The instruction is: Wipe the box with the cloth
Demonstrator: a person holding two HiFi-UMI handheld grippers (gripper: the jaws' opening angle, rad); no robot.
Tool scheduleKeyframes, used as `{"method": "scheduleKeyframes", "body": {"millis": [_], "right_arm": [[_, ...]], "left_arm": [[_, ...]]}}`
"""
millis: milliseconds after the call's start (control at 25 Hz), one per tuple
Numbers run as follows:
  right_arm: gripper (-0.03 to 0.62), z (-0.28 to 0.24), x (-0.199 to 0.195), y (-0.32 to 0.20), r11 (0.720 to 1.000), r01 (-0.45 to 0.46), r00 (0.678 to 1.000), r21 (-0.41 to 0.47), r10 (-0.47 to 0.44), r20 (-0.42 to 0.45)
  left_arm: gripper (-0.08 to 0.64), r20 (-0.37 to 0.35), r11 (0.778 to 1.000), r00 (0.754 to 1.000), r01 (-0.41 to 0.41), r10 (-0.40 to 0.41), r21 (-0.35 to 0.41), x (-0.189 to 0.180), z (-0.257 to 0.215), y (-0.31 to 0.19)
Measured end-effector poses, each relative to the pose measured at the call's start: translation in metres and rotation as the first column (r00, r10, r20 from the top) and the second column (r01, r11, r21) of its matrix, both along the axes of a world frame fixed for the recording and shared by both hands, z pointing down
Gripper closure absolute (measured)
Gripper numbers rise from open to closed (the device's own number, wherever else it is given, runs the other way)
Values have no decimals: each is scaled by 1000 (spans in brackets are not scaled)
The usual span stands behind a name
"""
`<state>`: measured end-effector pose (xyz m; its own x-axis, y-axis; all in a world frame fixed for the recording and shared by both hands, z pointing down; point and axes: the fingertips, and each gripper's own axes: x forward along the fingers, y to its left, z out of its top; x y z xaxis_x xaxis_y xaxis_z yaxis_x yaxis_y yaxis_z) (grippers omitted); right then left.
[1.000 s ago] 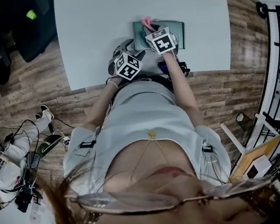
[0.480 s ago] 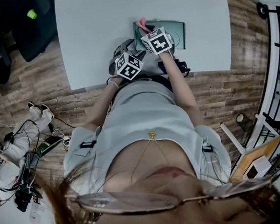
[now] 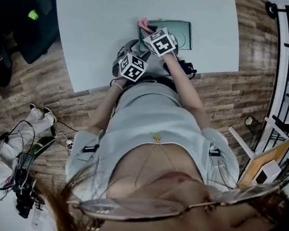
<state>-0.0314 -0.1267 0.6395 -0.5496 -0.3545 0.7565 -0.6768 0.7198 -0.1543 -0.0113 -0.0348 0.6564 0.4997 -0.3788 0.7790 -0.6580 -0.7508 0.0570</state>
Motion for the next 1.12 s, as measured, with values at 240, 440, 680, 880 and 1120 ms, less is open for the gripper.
{"method": "scheduleKeyframes", "body": {"millis": [240,440,680,880,1120], "right_arm": [[549,-11,14,-5,999,-32,998,40,30,61],[549,-26,52,-3,995,-87,993,48,82,89],[549,-34,107,-1,978,-199,978,63,194,75],[549,-29,146,1,958,-277,961,76,277,18],[549,-17,175,7,941,-331,942,68,334,-40]], "left_arm": [[253,-7,1000,1000,1,-1,5,-3,1,-2],[253,-9,1000,1000,4,-3,12,-5,0,-4],[253,-11,1000,1000,5,-5,13,-5,1,-5],[253,-14,1000,1000,7,-7,9,-7,2,-6],[253,-16,1000,1000,8,-8,6,-9,3,-7]]}}
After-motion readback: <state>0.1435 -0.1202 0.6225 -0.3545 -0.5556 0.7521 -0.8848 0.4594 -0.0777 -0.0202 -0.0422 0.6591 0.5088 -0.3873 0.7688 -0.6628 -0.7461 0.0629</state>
